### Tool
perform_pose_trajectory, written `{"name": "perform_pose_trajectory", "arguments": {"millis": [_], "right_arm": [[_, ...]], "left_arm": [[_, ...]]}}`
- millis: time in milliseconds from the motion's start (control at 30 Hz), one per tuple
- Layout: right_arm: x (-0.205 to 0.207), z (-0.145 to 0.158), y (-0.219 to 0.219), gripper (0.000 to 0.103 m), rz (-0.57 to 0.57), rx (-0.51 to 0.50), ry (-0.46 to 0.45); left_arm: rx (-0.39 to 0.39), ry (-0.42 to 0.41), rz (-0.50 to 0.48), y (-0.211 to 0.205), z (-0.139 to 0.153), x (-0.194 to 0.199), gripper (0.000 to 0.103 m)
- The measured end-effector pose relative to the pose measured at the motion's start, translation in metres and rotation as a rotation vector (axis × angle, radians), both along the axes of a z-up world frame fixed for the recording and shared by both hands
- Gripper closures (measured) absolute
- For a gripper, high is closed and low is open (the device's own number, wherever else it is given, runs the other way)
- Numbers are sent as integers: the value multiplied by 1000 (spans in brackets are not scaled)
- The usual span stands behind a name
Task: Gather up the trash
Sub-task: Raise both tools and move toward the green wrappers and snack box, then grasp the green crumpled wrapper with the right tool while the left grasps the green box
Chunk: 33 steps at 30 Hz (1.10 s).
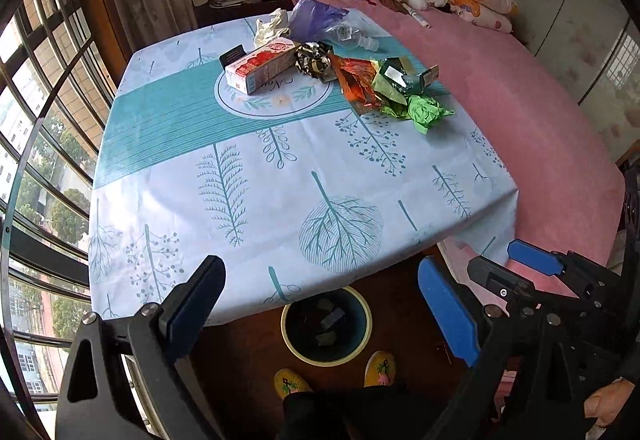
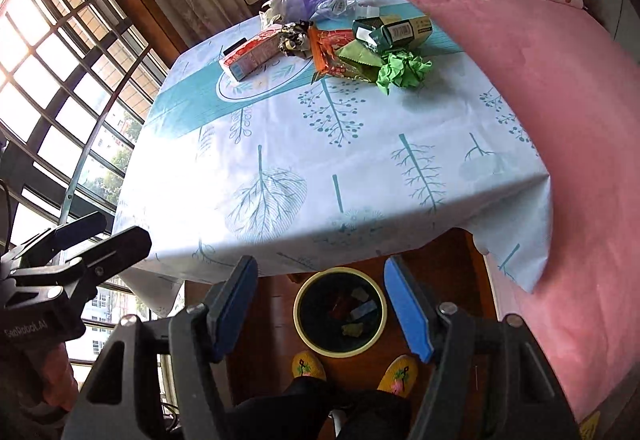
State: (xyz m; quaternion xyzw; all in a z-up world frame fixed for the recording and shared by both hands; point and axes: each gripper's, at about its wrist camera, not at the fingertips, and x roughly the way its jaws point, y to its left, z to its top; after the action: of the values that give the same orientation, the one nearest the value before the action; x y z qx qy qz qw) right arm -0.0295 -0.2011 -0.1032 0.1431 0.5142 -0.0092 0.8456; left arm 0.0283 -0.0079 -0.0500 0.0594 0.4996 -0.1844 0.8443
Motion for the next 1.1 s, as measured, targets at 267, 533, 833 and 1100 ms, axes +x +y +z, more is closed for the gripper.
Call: {"name": "perform_pose_trajectory", "arguments": {"millis": [267, 533, 833, 1100], "right_arm": [[7, 29, -5, 37, -147, -36, -45], [41, 34, -34, 37, -240, -52, -36], [141, -3, -93, 37, -172, -13, 24], [220, -60, -116, 37, -20, 41, 146]], "left_arm": [[-33, -82, -104, -8, 31, 35, 7], [-36, -108, -136, -39, 41, 78, 7], [41, -90, -78, -98, 28, 130, 7], [95, 5, 6, -143, 5, 173, 7]]}}
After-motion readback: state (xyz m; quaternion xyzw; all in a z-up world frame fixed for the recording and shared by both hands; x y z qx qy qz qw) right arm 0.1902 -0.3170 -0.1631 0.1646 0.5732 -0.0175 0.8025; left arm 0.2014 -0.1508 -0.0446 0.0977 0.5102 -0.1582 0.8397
